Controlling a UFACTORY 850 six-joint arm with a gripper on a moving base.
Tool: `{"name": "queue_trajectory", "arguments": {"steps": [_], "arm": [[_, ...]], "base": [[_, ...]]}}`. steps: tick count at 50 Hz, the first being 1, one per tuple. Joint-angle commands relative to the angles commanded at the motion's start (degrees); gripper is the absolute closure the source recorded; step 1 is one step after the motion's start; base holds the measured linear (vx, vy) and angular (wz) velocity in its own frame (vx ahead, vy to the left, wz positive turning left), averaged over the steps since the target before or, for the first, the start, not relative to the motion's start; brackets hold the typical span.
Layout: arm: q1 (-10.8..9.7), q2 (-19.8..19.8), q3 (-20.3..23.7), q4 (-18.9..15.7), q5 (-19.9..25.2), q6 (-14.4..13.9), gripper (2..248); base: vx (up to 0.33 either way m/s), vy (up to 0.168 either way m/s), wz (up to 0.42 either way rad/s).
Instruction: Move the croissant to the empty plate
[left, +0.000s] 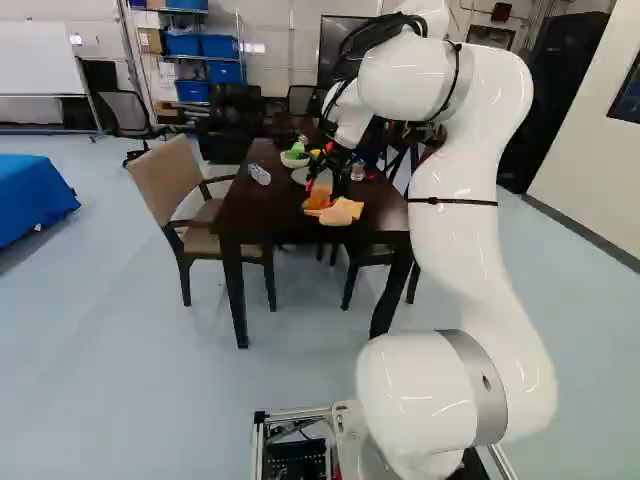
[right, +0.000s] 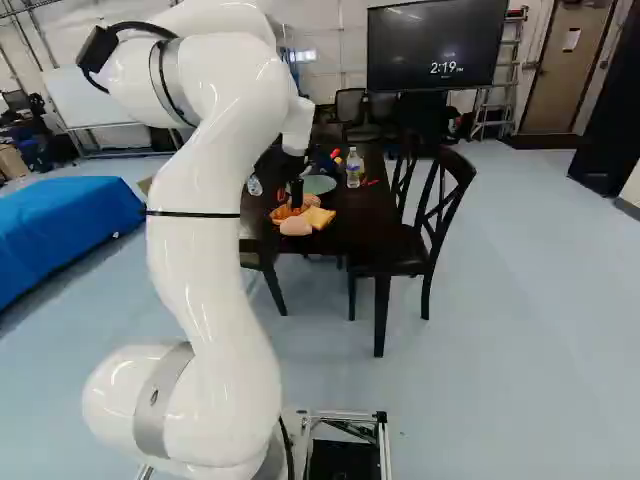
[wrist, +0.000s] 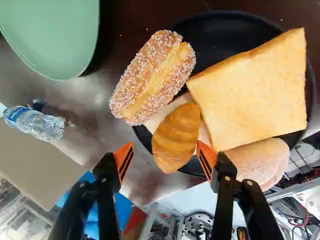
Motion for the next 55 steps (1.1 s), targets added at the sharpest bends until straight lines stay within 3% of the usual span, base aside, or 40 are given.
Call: {"name": "queue_trajectory", "arguments": {"steps": [29,34,35,40,41,45,46,50,51,55], "arm": [[0.0,0.0,0.0,0.0,0.0,0.0,67],[0.0,0.0,0.0,0.0,0.0,0.0,73],[0.0,0.0,0.0,0.0,0.0,0.0,86],[0.0,0.0,0.0,0.0,0.0,0.0,86],[0.0,0.0,0.0,0.0,0.0,0.0,99],[0.0,0.0,0.0,0.0,0.0,0.0,99],[0.0,0.0,0.0,0.0,0.0,0.0,110],[0.0,0.0,0.0,0.0,0.0,0.0,110],[0.0,0.0,0.0,0.0,0.0,0.0,122],[0.0,0.0,0.0,0.0,0.0,0.0,122]], "base": [[0.0,0.0,0.0],[0.0,0.0,0.0],[0.0,0.0,0.0],[0.0,0.0,0.0],[0.0,0.0,0.0],[0.0,0.0,0.0],[0.0,0.0,0.0],[0.0,0.0,0.0],[0.0,0.0,0.0],[0.0,0.0,0.0]]}}
